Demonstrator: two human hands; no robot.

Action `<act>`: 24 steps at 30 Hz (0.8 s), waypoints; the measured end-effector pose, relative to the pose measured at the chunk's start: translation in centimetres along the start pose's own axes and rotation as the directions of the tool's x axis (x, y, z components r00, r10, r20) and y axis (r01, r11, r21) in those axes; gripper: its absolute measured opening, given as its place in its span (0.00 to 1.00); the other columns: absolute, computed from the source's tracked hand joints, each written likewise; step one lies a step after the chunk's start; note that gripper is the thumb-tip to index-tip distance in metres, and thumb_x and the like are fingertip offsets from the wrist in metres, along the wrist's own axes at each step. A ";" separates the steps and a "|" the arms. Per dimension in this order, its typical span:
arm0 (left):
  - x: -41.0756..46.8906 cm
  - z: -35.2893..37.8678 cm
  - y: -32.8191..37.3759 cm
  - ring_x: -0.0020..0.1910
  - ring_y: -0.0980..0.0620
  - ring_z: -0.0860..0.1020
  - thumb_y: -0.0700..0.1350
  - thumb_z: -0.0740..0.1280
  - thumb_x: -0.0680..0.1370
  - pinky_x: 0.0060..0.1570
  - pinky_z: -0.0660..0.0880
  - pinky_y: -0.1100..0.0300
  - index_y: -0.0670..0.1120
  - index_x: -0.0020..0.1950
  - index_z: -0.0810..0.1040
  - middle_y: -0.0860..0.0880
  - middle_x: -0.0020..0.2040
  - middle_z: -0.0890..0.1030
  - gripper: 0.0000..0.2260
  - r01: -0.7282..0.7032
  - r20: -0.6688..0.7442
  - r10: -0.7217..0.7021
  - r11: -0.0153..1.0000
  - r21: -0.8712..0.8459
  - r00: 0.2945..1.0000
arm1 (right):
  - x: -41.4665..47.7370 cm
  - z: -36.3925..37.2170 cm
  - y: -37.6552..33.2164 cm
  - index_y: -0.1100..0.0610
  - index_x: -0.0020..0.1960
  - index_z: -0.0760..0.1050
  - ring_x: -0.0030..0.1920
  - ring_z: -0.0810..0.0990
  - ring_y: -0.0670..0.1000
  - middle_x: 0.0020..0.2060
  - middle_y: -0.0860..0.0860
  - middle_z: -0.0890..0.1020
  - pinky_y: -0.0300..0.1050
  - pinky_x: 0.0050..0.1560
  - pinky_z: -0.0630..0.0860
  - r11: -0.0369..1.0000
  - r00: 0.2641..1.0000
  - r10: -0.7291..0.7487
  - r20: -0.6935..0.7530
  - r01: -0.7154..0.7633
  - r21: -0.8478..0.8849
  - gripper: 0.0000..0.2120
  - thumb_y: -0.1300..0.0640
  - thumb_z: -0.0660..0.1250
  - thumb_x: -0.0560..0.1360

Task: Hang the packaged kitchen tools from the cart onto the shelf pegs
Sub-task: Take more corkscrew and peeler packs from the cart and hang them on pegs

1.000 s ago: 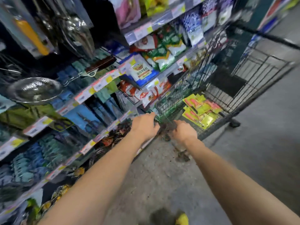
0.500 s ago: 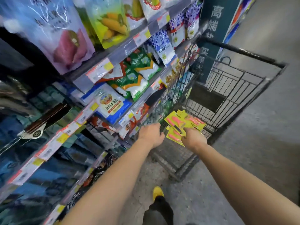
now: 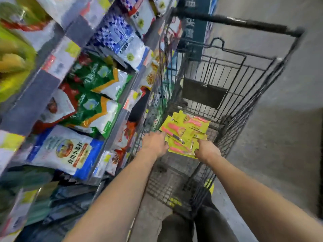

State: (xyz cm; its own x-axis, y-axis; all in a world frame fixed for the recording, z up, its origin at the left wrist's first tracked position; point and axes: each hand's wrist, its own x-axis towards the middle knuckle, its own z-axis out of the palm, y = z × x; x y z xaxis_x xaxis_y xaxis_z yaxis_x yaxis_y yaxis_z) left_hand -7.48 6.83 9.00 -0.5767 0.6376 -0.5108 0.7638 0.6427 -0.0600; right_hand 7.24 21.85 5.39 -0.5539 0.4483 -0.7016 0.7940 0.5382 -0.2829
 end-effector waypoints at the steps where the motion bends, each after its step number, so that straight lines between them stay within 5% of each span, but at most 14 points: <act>1: 0.9 0.0 0.3 0.63 0.40 0.79 0.54 0.61 0.82 0.59 0.74 0.48 0.46 0.71 0.73 0.43 0.65 0.80 0.20 -0.012 0.013 0.012 1.000 0.020 1.000 | 0.9 -0.2 0.4 0.57 0.70 0.72 0.63 0.79 0.60 0.64 0.58 0.80 0.51 0.57 0.77 0.999 1.000 0.021 0.013 -0.022 0.029 0.23 0.50 0.67 0.77; 4: 3.5 0.4 0.7 0.62 0.40 0.80 0.53 0.62 0.81 0.59 0.75 0.49 0.47 0.69 0.74 0.43 0.64 0.81 0.19 -0.059 0.031 0.058 0.998 0.036 0.998 | 2.8 0.1 1.4 0.57 0.65 0.74 0.59 0.81 0.60 0.60 0.59 0.82 0.50 0.53 0.78 0.989 0.994 0.107 0.022 -0.109 0.100 0.18 0.55 0.65 0.76; 9: 8.6 1.3 0.1 0.62 0.40 0.79 0.50 0.64 0.80 0.59 0.74 0.49 0.48 0.68 0.75 0.43 0.64 0.81 0.17 -0.145 0.093 0.143 0.989 0.015 0.985 | 5.1 2.1 2.4 0.57 0.70 0.72 0.59 0.81 0.60 0.62 0.59 0.80 0.52 0.56 0.80 0.960 0.979 0.194 0.067 -0.203 0.191 0.22 0.56 0.64 0.77; 13: 13.4 3.3 -0.1 0.63 0.40 0.79 0.50 0.64 0.81 0.60 0.74 0.48 0.46 0.68 0.75 0.43 0.64 0.80 0.18 -0.224 0.137 0.213 0.972 0.076 0.967 | 7.3 5.1 3.0 0.57 0.65 0.75 0.52 0.80 0.59 0.58 0.59 0.82 0.47 0.47 0.76 0.912 0.954 0.296 0.056 -0.300 0.280 0.17 0.55 0.64 0.78; 17: 17.5 6.6 0.5 0.64 0.40 0.78 0.50 0.64 0.81 0.63 0.74 0.47 0.46 0.68 0.75 0.43 0.64 0.80 0.17 -0.307 0.193 0.278 0.940 0.145 0.941 | 9.7 9.4 3.5 0.58 0.65 0.75 0.57 0.80 0.61 0.59 0.60 0.82 0.47 0.48 0.74 0.871 0.931 0.354 0.092 -0.364 0.331 0.16 0.56 0.62 0.79; 24: 24.0 11.9 3.2 0.71 0.40 0.73 0.51 0.68 0.80 0.69 0.69 0.45 0.49 0.77 0.68 0.45 0.71 0.75 0.26 -0.422 0.288 0.365 0.891 0.168 0.885 | 14.7 16.1 4.1 0.62 0.61 0.77 0.56 0.81 0.63 0.56 0.63 0.82 0.48 0.48 0.76 0.725 0.870 0.461 0.172 -0.481 0.493 0.15 0.56 0.63 0.78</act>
State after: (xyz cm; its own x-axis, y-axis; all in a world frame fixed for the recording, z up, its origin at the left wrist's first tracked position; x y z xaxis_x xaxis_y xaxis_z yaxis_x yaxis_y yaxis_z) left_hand -15.48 19.13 -13.62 -0.1484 0.6770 -0.7208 0.9725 0.2323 0.0179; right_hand 6.36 19.16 -16.59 -0.0729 0.5155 -0.8538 0.9657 -0.1775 -0.1896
